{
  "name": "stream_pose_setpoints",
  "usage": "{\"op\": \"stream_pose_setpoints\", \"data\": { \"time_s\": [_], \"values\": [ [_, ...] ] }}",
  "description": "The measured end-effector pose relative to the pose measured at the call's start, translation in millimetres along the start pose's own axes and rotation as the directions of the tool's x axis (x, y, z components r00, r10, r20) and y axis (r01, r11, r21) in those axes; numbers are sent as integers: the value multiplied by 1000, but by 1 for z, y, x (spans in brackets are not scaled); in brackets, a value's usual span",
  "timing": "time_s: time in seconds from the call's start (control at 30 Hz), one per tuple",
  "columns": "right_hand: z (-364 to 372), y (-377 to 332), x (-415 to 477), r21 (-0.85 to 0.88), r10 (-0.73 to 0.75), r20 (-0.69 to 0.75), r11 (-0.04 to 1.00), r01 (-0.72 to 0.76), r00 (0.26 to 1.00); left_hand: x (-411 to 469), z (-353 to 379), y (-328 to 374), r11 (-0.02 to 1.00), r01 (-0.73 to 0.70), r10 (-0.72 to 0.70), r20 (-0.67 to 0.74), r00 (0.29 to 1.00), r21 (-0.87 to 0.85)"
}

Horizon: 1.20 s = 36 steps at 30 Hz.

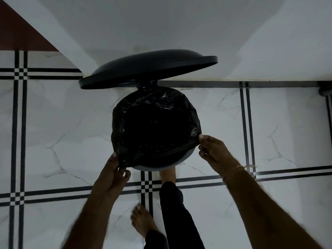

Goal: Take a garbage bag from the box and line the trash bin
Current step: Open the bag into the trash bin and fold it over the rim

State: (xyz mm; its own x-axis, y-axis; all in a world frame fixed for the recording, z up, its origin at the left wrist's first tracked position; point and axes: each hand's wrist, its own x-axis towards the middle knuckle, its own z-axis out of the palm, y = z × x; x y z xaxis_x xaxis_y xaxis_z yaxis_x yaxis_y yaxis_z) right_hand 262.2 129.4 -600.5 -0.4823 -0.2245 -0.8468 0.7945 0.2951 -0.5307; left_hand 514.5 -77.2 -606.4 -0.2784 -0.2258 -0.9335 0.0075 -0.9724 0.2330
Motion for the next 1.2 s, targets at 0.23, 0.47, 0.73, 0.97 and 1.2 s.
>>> {"op": "stream_pose_setpoints", "data": {
  "time_s": [0.23, 0.47, 0.73, 0.97, 1.2],
  "values": [
    [9, 5, -12, 224, 95, -47, 971, -82, 994, -1, 2, -12, 1000, -7, 7, -10, 1000, -11],
    [7, 29, -32, 336, 195, 130, 914, -228, 972, -12, 1, -19, 999, 31, -31, -5, 999, -11],
    [7, 62, -42, 399, 195, 236, 874, -277, 952, -11, 5, -34, 994, 48, -48, 4, 999, -100],
    [30, 85, -48, 587, 134, 254, 766, -263, 958, -13, -1, -41, 971, 67, -47, 91, 995, -231],
    [22, 96, -27, 676, 166, 96, 713, -187, 981, 11, 3, -45, 977, 114, -108, 43, 993, -182]
  ]
}}
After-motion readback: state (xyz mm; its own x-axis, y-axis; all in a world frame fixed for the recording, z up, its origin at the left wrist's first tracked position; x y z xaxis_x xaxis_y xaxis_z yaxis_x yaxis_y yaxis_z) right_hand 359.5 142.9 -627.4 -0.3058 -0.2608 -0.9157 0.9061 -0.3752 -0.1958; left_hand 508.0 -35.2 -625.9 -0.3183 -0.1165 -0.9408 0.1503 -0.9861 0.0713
